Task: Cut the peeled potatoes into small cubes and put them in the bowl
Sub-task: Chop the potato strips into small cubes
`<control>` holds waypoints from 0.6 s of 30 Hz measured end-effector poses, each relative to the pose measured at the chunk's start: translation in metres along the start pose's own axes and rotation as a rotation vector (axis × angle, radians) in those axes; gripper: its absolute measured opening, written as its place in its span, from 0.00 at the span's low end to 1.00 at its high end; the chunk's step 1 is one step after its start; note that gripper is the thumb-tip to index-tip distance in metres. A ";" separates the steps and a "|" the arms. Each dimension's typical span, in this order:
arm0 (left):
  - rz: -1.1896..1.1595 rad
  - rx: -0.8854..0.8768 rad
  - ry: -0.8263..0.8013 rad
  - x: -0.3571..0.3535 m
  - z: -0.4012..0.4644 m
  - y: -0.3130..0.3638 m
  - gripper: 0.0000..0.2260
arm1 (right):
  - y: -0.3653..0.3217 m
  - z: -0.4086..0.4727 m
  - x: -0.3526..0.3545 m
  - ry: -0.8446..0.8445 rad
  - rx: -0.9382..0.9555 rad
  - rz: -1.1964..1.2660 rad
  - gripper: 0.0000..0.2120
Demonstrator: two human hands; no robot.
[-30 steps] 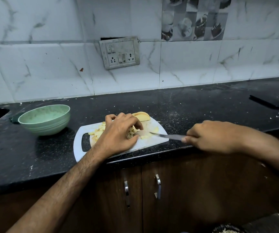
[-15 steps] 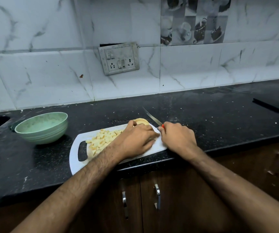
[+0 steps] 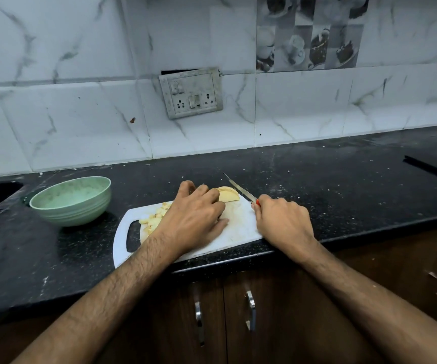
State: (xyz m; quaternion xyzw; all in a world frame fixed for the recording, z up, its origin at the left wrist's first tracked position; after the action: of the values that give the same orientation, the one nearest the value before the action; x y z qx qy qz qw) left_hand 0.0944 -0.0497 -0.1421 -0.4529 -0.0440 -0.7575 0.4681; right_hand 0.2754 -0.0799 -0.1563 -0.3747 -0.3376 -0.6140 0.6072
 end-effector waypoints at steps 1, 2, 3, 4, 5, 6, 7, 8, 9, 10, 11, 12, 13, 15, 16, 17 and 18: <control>-0.004 0.016 0.012 0.003 0.003 0.000 0.15 | 0.000 0.000 0.000 0.004 0.001 0.000 0.16; -0.042 0.052 0.003 0.005 0.007 -0.002 0.17 | 0.000 0.000 0.000 0.008 0.001 0.001 0.16; -0.105 0.106 -0.024 0.005 0.014 -0.005 0.17 | 0.000 0.000 0.000 0.013 0.001 0.002 0.16; -0.175 0.165 -0.075 0.003 0.022 -0.010 0.16 | 0.001 0.000 0.000 0.018 0.000 0.002 0.16; -0.214 0.201 -0.127 0.000 0.029 -0.015 0.14 | 0.001 0.000 0.000 0.022 -0.003 0.003 0.16; -0.207 0.202 -0.165 -0.004 0.038 -0.020 0.12 | 0.001 0.000 0.000 0.026 -0.006 0.006 0.16; -0.183 0.183 -0.201 -0.009 0.045 -0.022 0.12 | 0.001 0.000 0.000 0.028 -0.008 0.010 0.16; -0.163 0.165 -0.243 -0.013 0.050 -0.024 0.12 | 0.001 -0.001 0.000 0.031 -0.008 0.011 0.16; -0.143 0.149 -0.281 -0.018 0.055 -0.025 0.12 | 0.001 -0.001 0.001 0.035 -0.007 0.013 0.16; -0.128 0.137 -0.304 -0.021 0.058 -0.025 0.12 | 0.001 -0.001 0.001 0.039 -0.007 0.014 0.16; -0.114 0.131 -0.314 -0.023 0.060 -0.024 0.11 | 0.001 -0.001 0.001 0.043 -0.006 0.015 0.16; -0.099 0.129 -0.310 -0.024 0.061 -0.023 0.11 | 0.001 -0.001 0.001 0.046 -0.005 0.016 0.16; -0.085 0.131 -0.296 -0.025 0.061 -0.022 0.10 | 0.001 -0.001 0.001 0.047 -0.004 0.018 0.16; -0.059 0.127 -0.255 -0.025 0.061 -0.021 0.09 | 0.001 -0.001 0.000 0.050 -0.005 0.023 0.16; -0.046 0.126 -0.244 -0.025 0.061 -0.021 0.08 | 0.002 -0.001 0.000 0.051 -0.005 0.024 0.16; -0.041 0.128 -0.236 -0.025 0.062 -0.021 0.07 | 0.002 0.000 -0.001 0.050 -0.003 0.021 0.16; -0.045 0.128 -0.229 -0.025 0.063 -0.021 0.07 | 0.002 -0.001 -0.001 0.050 -0.003 0.018 0.16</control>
State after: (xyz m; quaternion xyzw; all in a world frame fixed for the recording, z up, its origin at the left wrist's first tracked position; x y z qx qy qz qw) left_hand 0.1231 0.0091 -0.1163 -0.5045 -0.1553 -0.7069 0.4708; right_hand 0.2770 -0.0802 -0.1575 -0.3631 -0.3181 -0.6181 0.6204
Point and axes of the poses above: each hand's wrist, its own z-axis towards the middle knuckle, its own x-axis out of the back of the hand, y = z × x, the point moved 4 cm from there along z, towards the middle knuckle, and after that the axes turned 4 degrees about x, right-handed, at the moved point
